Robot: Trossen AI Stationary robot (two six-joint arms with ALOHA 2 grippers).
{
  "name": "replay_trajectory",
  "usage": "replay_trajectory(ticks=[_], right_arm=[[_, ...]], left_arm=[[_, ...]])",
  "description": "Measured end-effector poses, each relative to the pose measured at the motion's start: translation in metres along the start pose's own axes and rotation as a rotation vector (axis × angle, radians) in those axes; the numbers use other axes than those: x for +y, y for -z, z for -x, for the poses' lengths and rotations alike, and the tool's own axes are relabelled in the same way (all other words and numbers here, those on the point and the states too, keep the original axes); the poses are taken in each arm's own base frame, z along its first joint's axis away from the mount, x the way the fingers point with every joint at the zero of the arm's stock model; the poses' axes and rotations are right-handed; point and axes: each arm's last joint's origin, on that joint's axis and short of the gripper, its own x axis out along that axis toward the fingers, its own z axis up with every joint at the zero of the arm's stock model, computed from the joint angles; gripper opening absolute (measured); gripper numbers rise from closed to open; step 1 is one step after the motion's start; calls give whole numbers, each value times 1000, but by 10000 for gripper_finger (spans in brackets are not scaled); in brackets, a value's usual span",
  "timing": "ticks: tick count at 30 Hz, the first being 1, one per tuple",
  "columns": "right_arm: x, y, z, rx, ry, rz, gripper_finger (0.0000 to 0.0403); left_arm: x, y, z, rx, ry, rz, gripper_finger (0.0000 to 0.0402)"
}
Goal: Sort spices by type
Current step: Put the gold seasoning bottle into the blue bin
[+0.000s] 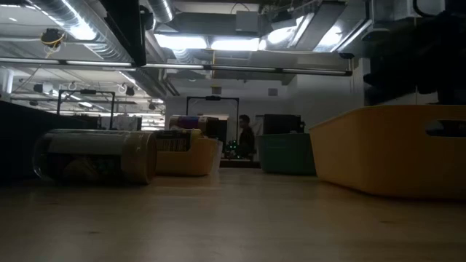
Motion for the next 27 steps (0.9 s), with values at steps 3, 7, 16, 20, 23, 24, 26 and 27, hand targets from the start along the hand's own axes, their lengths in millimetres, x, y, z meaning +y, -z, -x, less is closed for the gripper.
replay_trajectory(ticks=[3, 7, 16, 20, 23, 24, 26, 27], right_arm=[[0, 3, 4, 27, 1, 5, 189], [0, 0, 9, -6, 11, 8, 189], [-1, 0, 11, -12, 74, -21, 189], [-2, -1, 11, -21, 88, -22, 189], [-2, -1, 11, -27, 88, -22, 189], [-2, -1, 11, -27, 88, -22, 189], [-2, -1, 11, -27, 88, -23, 189], [-2, -1, 11, -28, 88, -23, 189]], left_arm=[[0, 0, 0, 0, 0, -2, 235], [0, 0, 0, 0, 0, -2, 235], [0, 0, 0, -3, -4, -2, 235], [0, 0, 0, -3, -4, -2, 235], [0, 0, 0, -3, -4, -2, 235], [0, 0, 0, -3, -4, -2, 235], [0, 0, 0, -3, -4, -2, 235], [0, 0, 0, -3, -4, -2, 235]])
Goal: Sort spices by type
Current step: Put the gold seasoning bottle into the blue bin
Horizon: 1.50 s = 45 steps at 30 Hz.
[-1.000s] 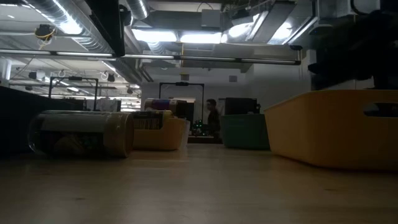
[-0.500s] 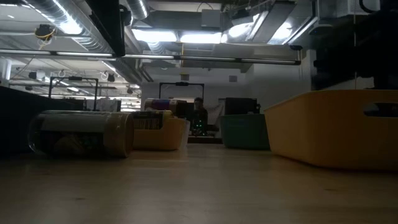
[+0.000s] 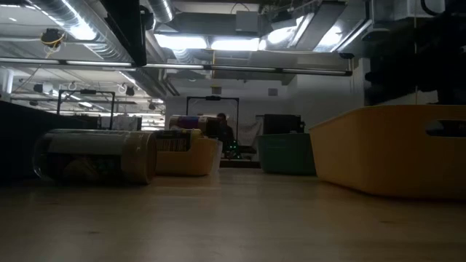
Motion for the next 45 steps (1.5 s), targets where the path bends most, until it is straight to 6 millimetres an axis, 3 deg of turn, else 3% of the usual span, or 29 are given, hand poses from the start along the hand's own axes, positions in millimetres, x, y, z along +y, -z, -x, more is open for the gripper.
replay_trajectory(ticks=[35, 45], right_arm=[[0, 0, 0, -3, 1, -2, 189], [0, 0, 0, -3, 1, -2, 189]], left_arm=[[4, 7, 0, 93, -17, 62, 237], [5, 12, -6, 123, -16, 43, 344]])
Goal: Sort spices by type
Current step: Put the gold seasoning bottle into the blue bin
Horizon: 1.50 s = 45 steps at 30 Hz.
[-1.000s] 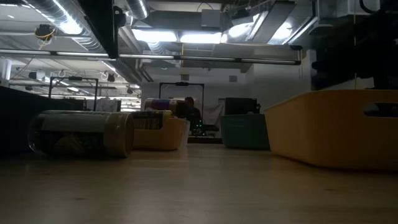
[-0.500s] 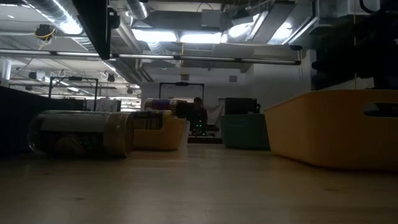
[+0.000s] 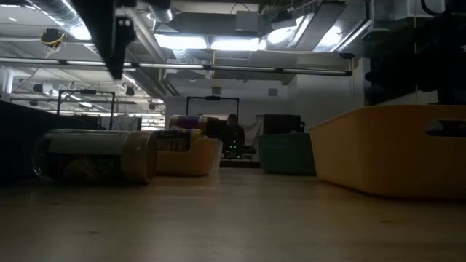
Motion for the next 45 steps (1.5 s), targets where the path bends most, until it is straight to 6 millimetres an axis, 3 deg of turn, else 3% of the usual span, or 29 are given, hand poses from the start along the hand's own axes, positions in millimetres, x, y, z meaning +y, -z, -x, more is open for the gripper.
replay_trajectory(ticks=[5, 11, 23, 31, 45], right_arm=[[0, 0, 0, 0, 0, 0, 189], [0, 0, 0, 0, 0, 0, 189], [0, 0, 0, 0, 0, 0, 189], [0, 0, 0, 0, 0, 0, 189], [0, 0, 0, 0, 0, 0, 189]], left_arm=[[3, 10, -25, 32, -26, -1, 372], [7, 21, -49, 47, -37, -60, 376], [11, 34, -80, 31, -1, -76, 371], [13, 40, -94, 2, 22, -45, 371], [13, 40, -95, 3, 13, -16, 371]])
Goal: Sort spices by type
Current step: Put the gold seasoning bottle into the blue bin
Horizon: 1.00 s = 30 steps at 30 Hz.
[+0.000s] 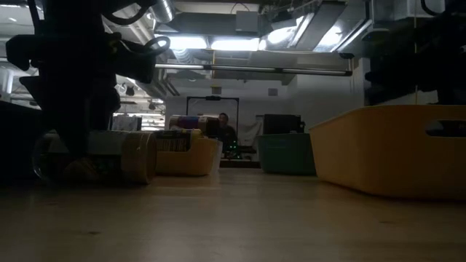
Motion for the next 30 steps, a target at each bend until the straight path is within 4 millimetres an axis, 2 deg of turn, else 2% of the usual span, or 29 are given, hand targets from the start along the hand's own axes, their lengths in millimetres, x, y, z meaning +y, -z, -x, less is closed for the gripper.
replay_trajectory(ticks=[10, 17, 30], right_arm=[[0, 0, 0, 0, 0, 0, 189], [0, 0, 0, 0, 0, 0, 189], [0, 0, 0, 0, 0, 0, 189]], left_arm=[[0, 0, 0, -3, 1, -29, 346], [0, 0, 0, -3, 1, -48, 344], [-5, -4, -15, -8, -2, -113, 341]])
